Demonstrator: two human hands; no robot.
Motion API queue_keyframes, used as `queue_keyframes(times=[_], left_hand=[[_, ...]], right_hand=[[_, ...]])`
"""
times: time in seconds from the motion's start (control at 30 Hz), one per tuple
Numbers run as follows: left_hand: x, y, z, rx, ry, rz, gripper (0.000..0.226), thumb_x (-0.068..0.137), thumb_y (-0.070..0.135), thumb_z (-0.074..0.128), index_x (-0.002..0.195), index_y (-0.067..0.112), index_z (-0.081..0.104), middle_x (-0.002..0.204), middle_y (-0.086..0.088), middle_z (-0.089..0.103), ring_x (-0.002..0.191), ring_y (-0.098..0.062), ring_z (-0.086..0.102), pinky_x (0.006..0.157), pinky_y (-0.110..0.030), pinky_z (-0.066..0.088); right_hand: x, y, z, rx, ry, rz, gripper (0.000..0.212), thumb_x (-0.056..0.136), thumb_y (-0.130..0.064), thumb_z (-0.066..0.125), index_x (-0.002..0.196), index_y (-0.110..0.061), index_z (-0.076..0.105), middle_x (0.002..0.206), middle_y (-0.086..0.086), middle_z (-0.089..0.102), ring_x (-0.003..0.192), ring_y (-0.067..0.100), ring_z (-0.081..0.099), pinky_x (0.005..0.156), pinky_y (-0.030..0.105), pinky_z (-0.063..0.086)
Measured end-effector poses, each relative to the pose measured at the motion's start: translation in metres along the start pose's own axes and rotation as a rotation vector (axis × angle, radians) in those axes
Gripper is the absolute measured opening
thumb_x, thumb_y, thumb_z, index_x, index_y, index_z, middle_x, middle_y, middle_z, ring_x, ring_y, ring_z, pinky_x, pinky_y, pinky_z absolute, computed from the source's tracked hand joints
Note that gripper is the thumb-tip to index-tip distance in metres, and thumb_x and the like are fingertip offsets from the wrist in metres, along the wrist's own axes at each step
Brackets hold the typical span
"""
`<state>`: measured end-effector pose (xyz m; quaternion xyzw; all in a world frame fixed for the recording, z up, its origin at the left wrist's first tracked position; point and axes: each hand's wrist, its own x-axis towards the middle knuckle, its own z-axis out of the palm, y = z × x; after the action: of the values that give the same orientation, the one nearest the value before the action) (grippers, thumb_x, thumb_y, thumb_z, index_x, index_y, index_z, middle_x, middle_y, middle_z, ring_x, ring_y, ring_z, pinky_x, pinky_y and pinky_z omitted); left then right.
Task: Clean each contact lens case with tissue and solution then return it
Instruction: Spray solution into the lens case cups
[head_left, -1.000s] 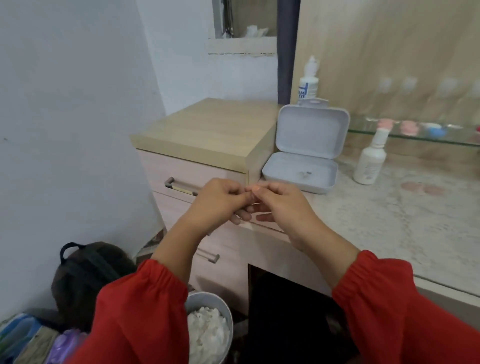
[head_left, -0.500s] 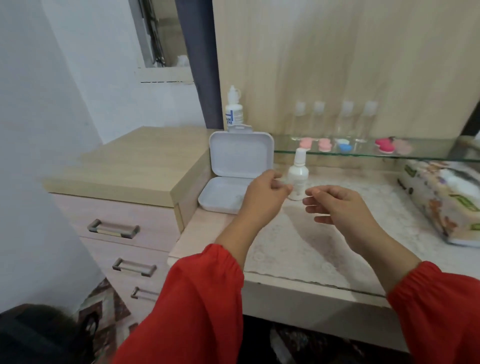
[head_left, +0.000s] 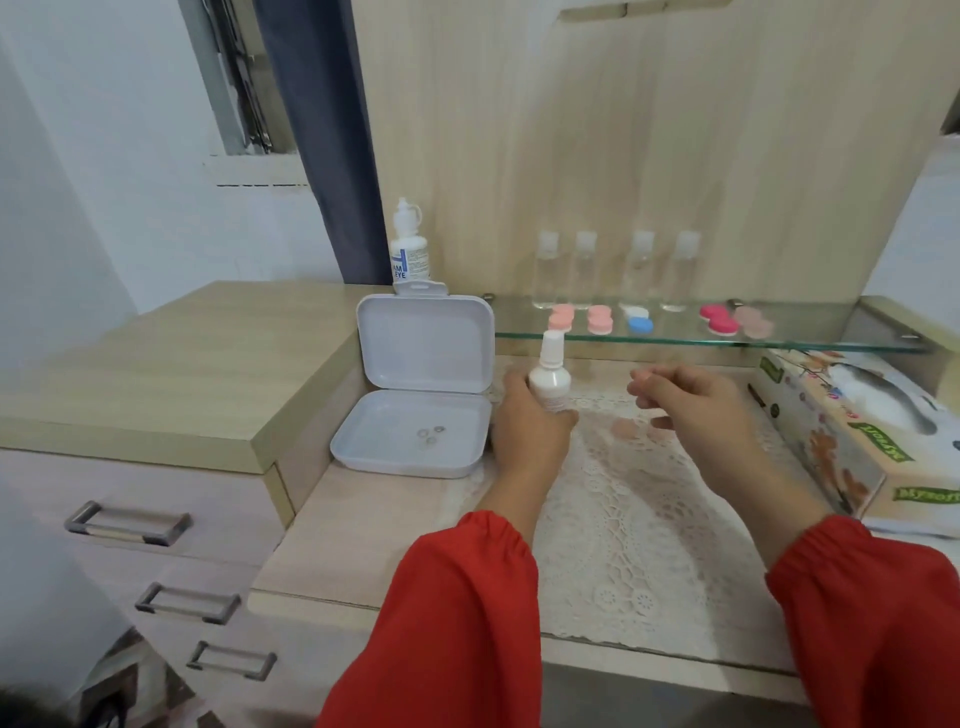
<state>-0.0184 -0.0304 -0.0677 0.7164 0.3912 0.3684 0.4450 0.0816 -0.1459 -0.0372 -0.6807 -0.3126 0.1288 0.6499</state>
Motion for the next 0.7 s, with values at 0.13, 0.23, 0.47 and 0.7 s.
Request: queue_keyframes(times=[0.13, 0.23, 0.47, 0.7], left_hand=[[-0.002, -0.003, -0.004, -0.158, -0.115, 0.100, 0.056, 0.069, 0.015, 0.080, 0.116, 0.033, 0.055, 0.109, 0.011, 0.059, 0.096, -0.012, 0.060, 0.085, -0.038, 0.053], [-0.003, -0.001, -0.006, -0.221, -0.217, 0.106, 0.060, 0.067, 0.011, 0.078, 0.115, 0.040, 0.060, 0.118, 0.010, 0.054, 0.104, -0.012, 0.058, 0.090, -0.043, 0.053], [-0.009, 0.010, -0.011, -0.403, -0.378, 0.017, 0.056, 0.063, -0.001, 0.072, 0.107, 0.033, 0.065, 0.112, 0.001, 0.060, 0.089, -0.018, 0.059, 0.061, -0.028, 0.048], [-0.002, 0.010, -0.015, -0.729, -0.442, -0.222, 0.036, 0.061, 0.011, 0.061, 0.096, 0.020, 0.058, 0.075, -0.008, 0.062, 0.048, -0.014, 0.045, 0.037, -0.018, 0.028]], right_hand=[[0.000, 0.012, 0.000, 0.114, 0.050, -0.144, 0.007, 0.091, -0.020, 0.064, 0.089, -0.025, 0.069, 0.082, -0.005, 0.067, 0.075, 0.002, 0.059, 0.068, 0.017, 0.046], [0.002, 0.013, -0.004, 0.162, 0.050, -0.175, 0.006, 0.087, -0.018, 0.066, 0.087, -0.024, 0.066, 0.078, -0.004, 0.062, 0.066, -0.002, 0.055, 0.059, 0.009, 0.043], [0.012, 0.018, -0.013, 0.194, -0.034, -0.126, 0.013, 0.087, -0.008, 0.065, 0.096, -0.017, 0.068, 0.081, 0.004, 0.060, 0.059, -0.003, 0.053, 0.052, 0.012, 0.044], [0.011, 0.014, -0.020, 0.268, -0.105, -0.043, 0.037, 0.070, -0.037, 0.068, 0.097, -0.012, 0.064, 0.076, 0.004, 0.062, 0.061, 0.014, 0.056, 0.054, 0.027, 0.043]])
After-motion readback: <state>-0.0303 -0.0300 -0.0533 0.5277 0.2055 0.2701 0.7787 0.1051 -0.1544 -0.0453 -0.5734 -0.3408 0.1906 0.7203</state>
